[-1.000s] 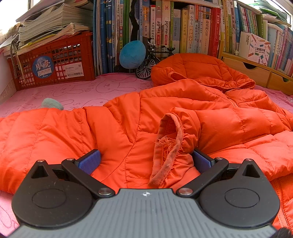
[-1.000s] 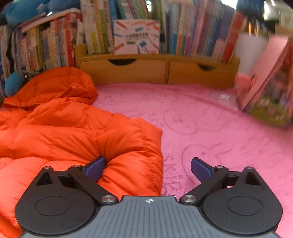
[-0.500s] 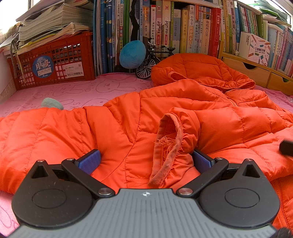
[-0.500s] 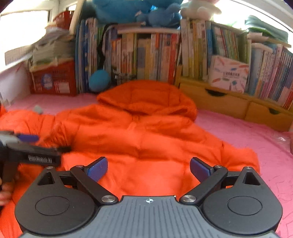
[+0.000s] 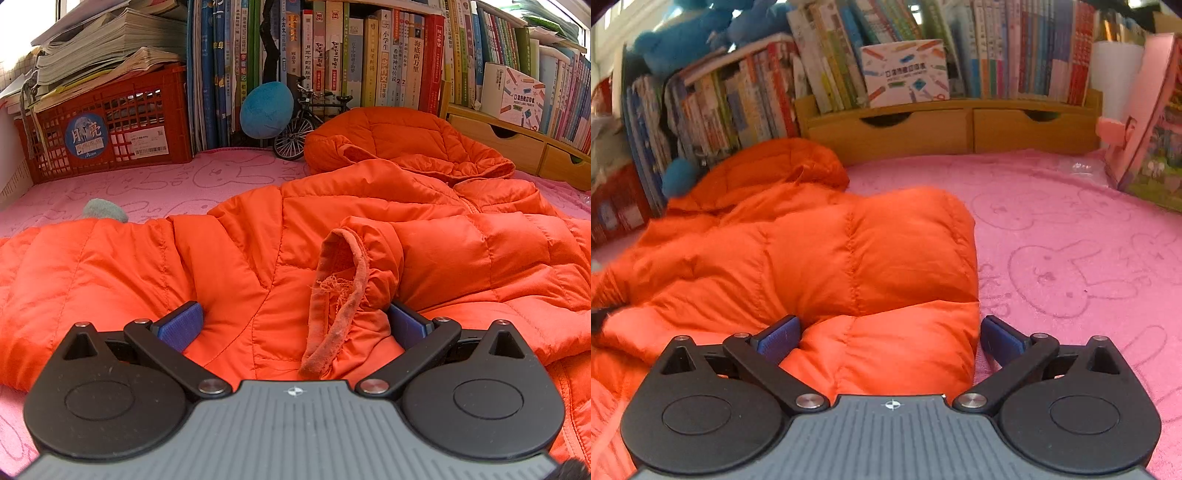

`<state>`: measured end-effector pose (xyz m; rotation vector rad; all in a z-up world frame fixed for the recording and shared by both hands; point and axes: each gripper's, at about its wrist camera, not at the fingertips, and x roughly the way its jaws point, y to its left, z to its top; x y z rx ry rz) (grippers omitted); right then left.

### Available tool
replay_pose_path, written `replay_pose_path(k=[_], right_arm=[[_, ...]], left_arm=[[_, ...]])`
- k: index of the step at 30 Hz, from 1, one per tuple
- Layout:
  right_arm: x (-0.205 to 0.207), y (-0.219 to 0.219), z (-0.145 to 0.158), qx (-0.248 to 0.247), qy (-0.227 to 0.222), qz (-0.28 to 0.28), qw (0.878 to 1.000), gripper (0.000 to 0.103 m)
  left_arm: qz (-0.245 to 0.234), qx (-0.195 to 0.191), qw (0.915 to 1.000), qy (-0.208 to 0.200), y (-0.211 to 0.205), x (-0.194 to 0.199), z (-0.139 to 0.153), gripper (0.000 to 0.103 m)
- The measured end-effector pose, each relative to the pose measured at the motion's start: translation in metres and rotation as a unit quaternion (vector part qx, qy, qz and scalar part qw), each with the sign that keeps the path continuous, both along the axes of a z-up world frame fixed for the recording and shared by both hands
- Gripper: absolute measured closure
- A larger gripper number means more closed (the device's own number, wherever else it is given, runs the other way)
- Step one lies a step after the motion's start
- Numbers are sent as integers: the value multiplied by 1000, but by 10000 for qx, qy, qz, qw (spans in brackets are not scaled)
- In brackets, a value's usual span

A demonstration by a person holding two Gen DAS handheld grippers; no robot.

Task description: Fold clothes

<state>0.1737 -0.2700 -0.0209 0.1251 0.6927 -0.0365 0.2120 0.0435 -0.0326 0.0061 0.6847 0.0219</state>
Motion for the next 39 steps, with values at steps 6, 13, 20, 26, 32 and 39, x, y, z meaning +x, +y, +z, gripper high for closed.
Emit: replay_pose_path(k=[6,13,20,26,32,39], right_arm=[[1,7,0,-167,58,7,9998,0],[1,7,0,-174,65,3,9998,0],[2,8,0,-189,63,-18,9998,0],[1,7,0,-203,63,-24,9998,0],[1,8,-1,-218,65,-36,9997,0],[2,8,-2,-225,63,-31,9997,0]], left_arm=[[-36,-167,9995,-272,15,-25,21,0],[595,-734,9914,-903,97,-85,61,0],[2663,121,9577,-1086,189,-97,62,0],[3289,656,9334,-1277,223,-82,52,0],[3283,247,9366,-1201,252,-60,39,42],[3163,-637,9361,-1401,261,-64,44,88]])
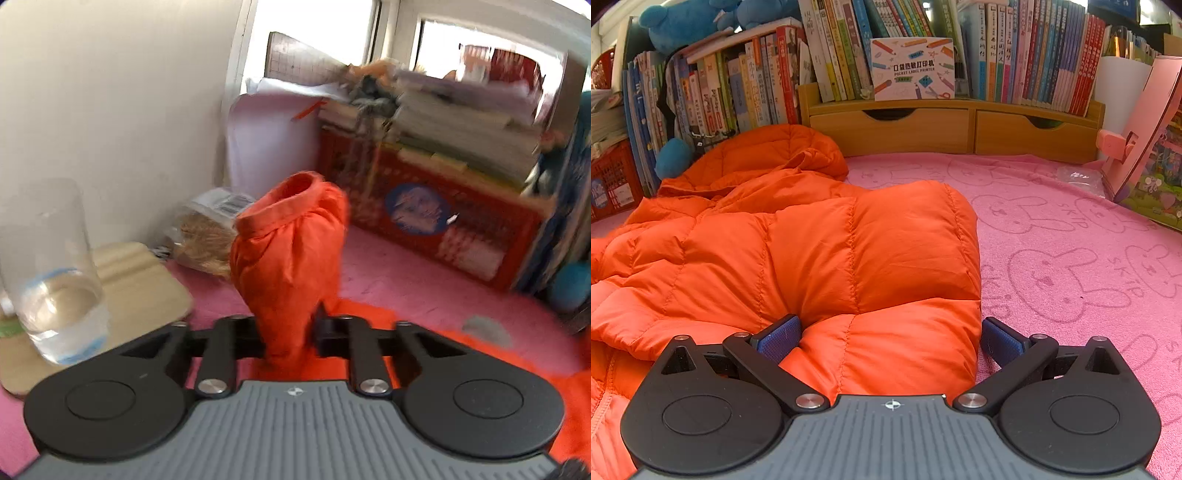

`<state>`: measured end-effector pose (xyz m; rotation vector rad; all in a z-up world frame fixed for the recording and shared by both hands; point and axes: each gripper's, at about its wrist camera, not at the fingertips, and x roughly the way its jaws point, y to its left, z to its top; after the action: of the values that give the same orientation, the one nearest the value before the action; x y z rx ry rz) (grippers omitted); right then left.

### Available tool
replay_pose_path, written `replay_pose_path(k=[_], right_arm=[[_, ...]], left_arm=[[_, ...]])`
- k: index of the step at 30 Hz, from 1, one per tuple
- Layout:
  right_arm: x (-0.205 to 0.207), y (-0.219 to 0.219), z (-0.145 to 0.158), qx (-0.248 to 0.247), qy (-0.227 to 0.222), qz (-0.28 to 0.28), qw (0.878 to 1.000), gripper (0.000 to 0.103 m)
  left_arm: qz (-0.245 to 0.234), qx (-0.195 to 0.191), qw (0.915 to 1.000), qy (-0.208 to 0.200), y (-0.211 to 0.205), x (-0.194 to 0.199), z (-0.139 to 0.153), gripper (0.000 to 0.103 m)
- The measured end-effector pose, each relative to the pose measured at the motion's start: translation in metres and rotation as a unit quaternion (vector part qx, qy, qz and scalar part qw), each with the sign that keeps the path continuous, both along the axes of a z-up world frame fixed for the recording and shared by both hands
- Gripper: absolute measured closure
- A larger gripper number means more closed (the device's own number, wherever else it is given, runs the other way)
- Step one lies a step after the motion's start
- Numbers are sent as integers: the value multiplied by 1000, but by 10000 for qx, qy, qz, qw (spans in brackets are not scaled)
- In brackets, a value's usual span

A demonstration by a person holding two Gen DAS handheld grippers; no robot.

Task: Fold clothes
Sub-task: 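Grasp the other sleeve cuff with the left gripper and lift it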

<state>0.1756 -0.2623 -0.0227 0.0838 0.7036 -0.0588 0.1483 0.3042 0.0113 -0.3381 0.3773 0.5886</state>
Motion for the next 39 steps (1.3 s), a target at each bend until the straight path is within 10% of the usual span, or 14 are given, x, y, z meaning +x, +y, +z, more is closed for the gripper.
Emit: replay_pose_path(k=[7,15,21,27,31,35,39], right_arm=[[0,0,0,10,-4,-1,10000,0],[0,-2,0,77,-21,-6,10000,0],[-1,-4,1,156,-40,-13,9999,0],[0,-3,1,151,-40,-11,9999,0],[0,-5,0,157,-44,-3,9999,0],[-1,-5,1,193,-62,-17,9998,0],[-10,-13,6,444,-234,-89,9987,0]], left_arm=[[-1179,474,9887,-795,-73,-18,64,90],[-3123,662,9375,-1383,-223,-18,121,90],[-4117,656,9066,-654,-341,20,77,90],[-4782,679,8678,1169,-399,54,12,76],[-5431,354,8357,740,-371,24,28,37],[-5376,231,8427,200,-314,-8,54,33],[-4467,770,8909,-274,-255,-33,63,28]])
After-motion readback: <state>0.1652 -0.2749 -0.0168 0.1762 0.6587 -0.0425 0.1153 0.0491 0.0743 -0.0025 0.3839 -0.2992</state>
